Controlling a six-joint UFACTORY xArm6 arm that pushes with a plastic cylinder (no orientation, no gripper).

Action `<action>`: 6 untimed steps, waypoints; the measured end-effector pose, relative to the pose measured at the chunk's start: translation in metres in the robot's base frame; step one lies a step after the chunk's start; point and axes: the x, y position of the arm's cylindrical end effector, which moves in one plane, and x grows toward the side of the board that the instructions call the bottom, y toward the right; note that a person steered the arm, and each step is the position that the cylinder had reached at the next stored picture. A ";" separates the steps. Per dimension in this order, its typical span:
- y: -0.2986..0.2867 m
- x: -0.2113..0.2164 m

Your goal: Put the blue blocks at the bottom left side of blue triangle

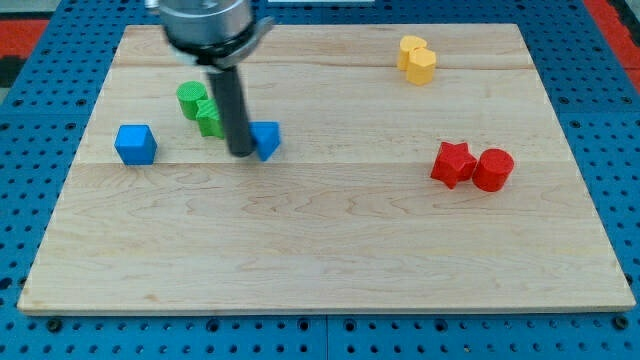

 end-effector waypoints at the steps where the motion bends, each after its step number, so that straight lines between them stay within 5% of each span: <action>1: 0.033 -0.012; 2: 0.033 -0.027; 3: 0.039 -0.090; 4: -0.010 -0.130; 6: -0.144 -0.122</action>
